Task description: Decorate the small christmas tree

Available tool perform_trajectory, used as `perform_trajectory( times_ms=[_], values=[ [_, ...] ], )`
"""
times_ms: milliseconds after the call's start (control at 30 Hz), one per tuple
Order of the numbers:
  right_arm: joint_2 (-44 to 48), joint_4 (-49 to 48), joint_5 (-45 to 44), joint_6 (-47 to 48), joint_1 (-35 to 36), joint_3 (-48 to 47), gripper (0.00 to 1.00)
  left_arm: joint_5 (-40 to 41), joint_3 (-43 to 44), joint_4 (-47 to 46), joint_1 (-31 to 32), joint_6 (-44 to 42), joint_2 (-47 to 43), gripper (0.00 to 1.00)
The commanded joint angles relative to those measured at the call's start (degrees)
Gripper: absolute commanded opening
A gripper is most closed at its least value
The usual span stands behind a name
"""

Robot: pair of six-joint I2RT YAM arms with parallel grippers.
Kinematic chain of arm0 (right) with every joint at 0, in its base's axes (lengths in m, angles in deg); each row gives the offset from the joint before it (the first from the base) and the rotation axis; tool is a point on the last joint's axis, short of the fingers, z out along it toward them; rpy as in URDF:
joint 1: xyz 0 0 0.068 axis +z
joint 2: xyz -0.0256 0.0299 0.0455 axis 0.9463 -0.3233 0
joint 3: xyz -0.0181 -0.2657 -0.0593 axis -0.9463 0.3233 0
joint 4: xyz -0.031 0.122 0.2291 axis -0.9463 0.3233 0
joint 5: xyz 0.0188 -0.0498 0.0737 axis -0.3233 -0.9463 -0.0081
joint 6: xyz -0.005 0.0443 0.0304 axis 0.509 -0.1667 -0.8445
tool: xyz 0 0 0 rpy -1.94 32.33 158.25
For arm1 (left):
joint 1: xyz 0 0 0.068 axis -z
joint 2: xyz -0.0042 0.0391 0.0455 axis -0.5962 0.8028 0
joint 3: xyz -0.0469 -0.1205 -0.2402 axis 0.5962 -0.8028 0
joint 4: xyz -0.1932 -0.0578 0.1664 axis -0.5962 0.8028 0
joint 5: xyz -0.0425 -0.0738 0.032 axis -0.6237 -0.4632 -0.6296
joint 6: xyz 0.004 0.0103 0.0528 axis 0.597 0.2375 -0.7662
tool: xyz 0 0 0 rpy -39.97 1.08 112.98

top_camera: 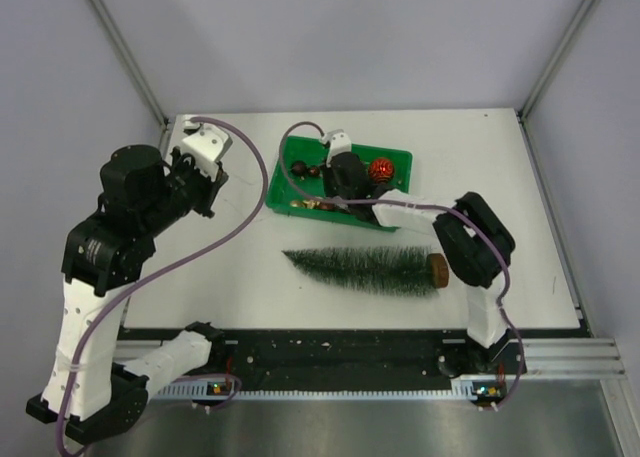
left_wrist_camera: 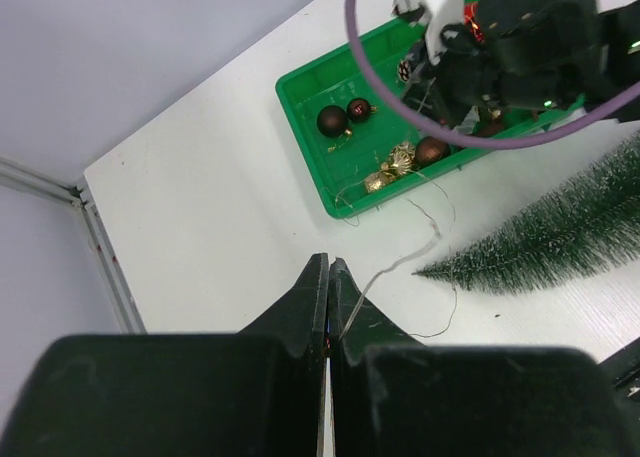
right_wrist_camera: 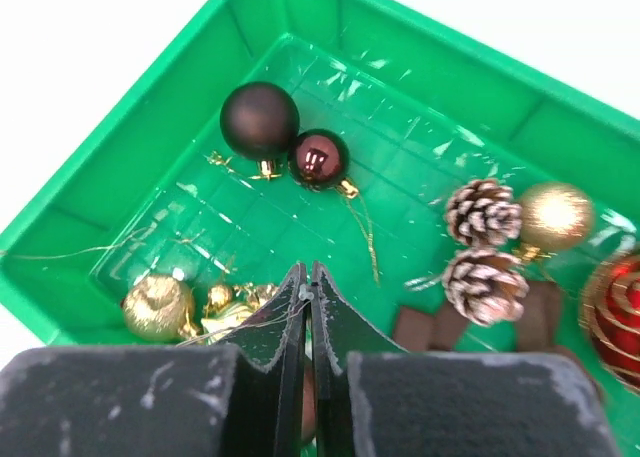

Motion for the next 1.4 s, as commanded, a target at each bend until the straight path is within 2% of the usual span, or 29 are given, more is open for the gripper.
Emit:
perform_trajectory(
  times_ms=[0, 167, 367, 600, 733, 1133, 1367],
  values=[
    [15.95, -2.62, -3.29, 3.44, -0.45, 4.33, 0.0, 1.85, 2.66, 0.6, -0.11, -1.87, 1.34, 0.0],
    [29.58, 0.01, -2.77, 4.15, -0.45, 10.05, 0.0, 1.59, 4.78, 2.97, -0.11, -1.96, 1.87, 0.0],
    [39.79, 6.24, 0.39, 1.52, -0.36, 14.27, 0.0, 1.07, 7.05, 6.75, -0.11, -1.87, -0.59, 0.0],
    [49.28, 12.13, -1.09, -0.86, -0.1, 23.05, 0.0, -9.83, 13.64, 12.72, -0.2, -3.63, -2.44, 0.0],
    [59.73, 18.62, -0.83, -4.63, 0.34, 26.75, 0.0, -11.85, 16.56, 16.6, -0.11, -6.09, -2.7, 0.0],
    [76.17, 40.34, 0.74, -14.65, 6.32, 27.9, 0.0, -17.13, 7.94, 5.45, -0.11, -5.48, -4.99, 0.0],
    [80.93, 52.03, 5.32, -23.17, 6.76, 31.5, 0.0, -19.06, 4.52, -0.62, -0.11, -4.34, -3.23, 0.0]
  ],
)
